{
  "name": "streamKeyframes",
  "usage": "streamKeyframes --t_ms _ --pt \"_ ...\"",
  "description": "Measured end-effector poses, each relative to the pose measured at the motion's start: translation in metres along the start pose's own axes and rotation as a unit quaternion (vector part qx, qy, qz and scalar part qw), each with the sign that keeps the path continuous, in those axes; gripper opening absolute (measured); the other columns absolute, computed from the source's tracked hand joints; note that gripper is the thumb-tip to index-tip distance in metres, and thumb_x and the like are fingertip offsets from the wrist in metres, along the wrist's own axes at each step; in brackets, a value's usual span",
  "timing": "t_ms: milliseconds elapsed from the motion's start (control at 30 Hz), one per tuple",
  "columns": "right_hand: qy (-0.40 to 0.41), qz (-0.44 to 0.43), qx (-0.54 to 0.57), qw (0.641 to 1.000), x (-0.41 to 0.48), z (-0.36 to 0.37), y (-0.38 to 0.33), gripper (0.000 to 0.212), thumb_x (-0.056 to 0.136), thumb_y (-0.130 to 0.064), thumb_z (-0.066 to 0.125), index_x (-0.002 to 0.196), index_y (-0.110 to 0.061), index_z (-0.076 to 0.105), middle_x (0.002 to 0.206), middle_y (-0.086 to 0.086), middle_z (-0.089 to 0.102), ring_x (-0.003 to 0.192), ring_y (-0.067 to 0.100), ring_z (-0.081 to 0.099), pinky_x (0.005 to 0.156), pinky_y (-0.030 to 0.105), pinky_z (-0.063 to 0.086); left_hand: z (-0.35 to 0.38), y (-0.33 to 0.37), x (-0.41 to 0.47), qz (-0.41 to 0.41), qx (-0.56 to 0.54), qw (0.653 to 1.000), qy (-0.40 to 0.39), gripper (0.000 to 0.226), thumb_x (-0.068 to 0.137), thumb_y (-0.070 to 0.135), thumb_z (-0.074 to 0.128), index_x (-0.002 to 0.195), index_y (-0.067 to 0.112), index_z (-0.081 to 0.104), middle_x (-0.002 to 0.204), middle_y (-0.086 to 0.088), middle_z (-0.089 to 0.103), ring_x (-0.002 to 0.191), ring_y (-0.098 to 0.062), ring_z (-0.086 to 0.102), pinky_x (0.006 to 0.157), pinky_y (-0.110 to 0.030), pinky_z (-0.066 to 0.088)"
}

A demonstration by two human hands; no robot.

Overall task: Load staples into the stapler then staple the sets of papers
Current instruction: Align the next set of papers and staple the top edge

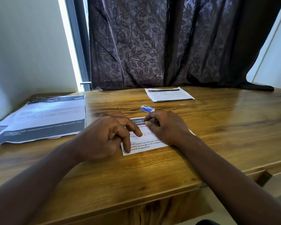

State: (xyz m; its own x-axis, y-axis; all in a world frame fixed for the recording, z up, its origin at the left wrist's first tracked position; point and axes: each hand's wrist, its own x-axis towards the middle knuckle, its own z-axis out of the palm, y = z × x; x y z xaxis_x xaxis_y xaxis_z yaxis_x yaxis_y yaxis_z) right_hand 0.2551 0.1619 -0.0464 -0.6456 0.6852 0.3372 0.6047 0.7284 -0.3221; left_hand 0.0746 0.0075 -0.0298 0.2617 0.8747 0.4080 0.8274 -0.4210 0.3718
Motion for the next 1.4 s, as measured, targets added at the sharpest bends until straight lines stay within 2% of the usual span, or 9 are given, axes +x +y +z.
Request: streamKeyframes --t_ms 133,300,433,600,867,1067,1200,1300,1400 --pt "-0.003 -0.010 -0.025 1.000 -0.002 -0.002 -0.001 0.022 0.098 -0.043 0.057 0.116 -0.036 0.068 0.103 -0.014 0.062 0.098 0.008 0.050 0.079 0.030 0.038 -0.002 -0.006 0.003 -0.043 0.082 0.989 0.117 0.021 0.091 0.030 0.059 0.105 0.033 0.075 0.107 0.022 0.071 0.105 -0.004 0.061 0.084 -0.037 0.054" --pt "0.005 -0.046 -0.056 0.997 -0.004 0.001 -0.005 0.024 0.098 -0.039 0.056 0.116 -0.028 0.068 0.116 -0.007 0.054 0.115 0.012 0.045 0.093 0.033 0.044 -0.009 -0.017 0.002 -0.177 0.219 0.959 0.032 0.060 0.087 0.073 0.034 0.129 0.038 0.059 0.129 0.018 0.064 0.122 -0.010 0.052 0.104 -0.044 0.041" --pt "0.011 -0.108 -0.076 0.991 0.005 -0.002 -0.021 0.029 0.100 -0.037 0.053 0.125 -0.026 0.064 0.121 -0.005 0.052 0.117 0.015 0.046 0.101 0.036 0.039 -0.009 -0.017 0.004 -0.224 0.222 0.949 -0.016 0.065 0.088 0.077 0.041 0.138 0.037 0.051 0.139 0.013 0.057 0.131 -0.013 0.047 0.106 -0.043 0.037" --pt "-0.045 -0.123 -0.128 0.983 0.029 0.009 -0.041 0.034 0.103 -0.043 0.044 0.130 -0.028 0.057 0.125 -0.003 0.053 0.122 0.018 0.045 0.105 0.041 0.035 -0.009 -0.018 0.005 -0.242 0.222 0.943 -0.055 0.063 0.087 0.076 0.050 0.137 0.039 0.054 0.141 0.016 0.053 0.135 -0.010 0.041 0.110 -0.042 0.034" --pt "0.002 -0.079 -0.094 0.992 0.039 0.030 -0.036 0.023 0.101 -0.044 0.044 0.106 -0.026 0.056 0.107 -0.004 0.055 0.106 0.018 0.046 0.096 0.039 0.043 -0.010 -0.019 0.004 -0.261 0.213 0.940 -0.057 0.067 0.084 0.079 0.050 0.138 0.039 0.054 0.142 0.016 0.052 0.135 -0.011 0.041 0.112 -0.041 0.032" --pt "0.003 -0.081 -0.101 0.992 0.042 0.030 -0.034 0.028 0.102 -0.047 0.039 0.106 -0.023 0.053 0.109 -0.001 0.052 0.107 0.019 0.044 0.096 0.040 0.041 -0.023 -0.017 0.003 -0.257 0.238 0.937 0.005 0.065 0.081 0.083 0.048 0.127 0.039 0.061 0.135 0.019 0.057 0.123 -0.008 0.049 0.105 -0.039 0.040" --pt "0.022 -0.081 -0.060 0.995 0.042 0.026 -0.035 0.024 0.104 -0.046 0.035 0.099 -0.025 0.045 0.097 0.000 0.065 0.093 0.023 0.055 0.090 0.043 0.042 -0.058 -0.018 -0.013 -0.312 0.274 0.908 0.055 0.073 0.068 0.098 0.035 0.090 0.036 0.066 0.089 0.021 0.068 0.085 -0.005 0.061 0.073 -0.030 0.046" --pt "0.029 -0.084 -0.053 0.995 0.040 0.026 -0.034 0.020 0.102 -0.046 0.040 0.099 -0.027 0.043 0.088 -0.001 0.068 0.088 0.026 0.060 0.089 0.043 0.043 -0.069 -0.020 -0.023 -0.351 0.269 0.896 0.021 0.081 0.061 0.102 0.031 0.072 0.029 0.065 0.070 0.015 0.066 0.070 -0.004 0.058 0.061 -0.028 0.039" --pt "0.037 -0.091 -0.052 0.994 0.038 0.024 -0.037 0.020 0.102 -0.045 0.041 0.095 -0.027 0.050 0.092 -0.004 0.069 0.091 0.023 0.060 0.090 0.042 0.042 -0.064 -0.017 -0.024 -0.379 0.251 0.889 -0.048 0.066 0.068 0.090 0.055 0.072 0.025 0.066 0.070 0.012 0.068 0.071 -0.008 0.060 0.060 -0.026 0.038"
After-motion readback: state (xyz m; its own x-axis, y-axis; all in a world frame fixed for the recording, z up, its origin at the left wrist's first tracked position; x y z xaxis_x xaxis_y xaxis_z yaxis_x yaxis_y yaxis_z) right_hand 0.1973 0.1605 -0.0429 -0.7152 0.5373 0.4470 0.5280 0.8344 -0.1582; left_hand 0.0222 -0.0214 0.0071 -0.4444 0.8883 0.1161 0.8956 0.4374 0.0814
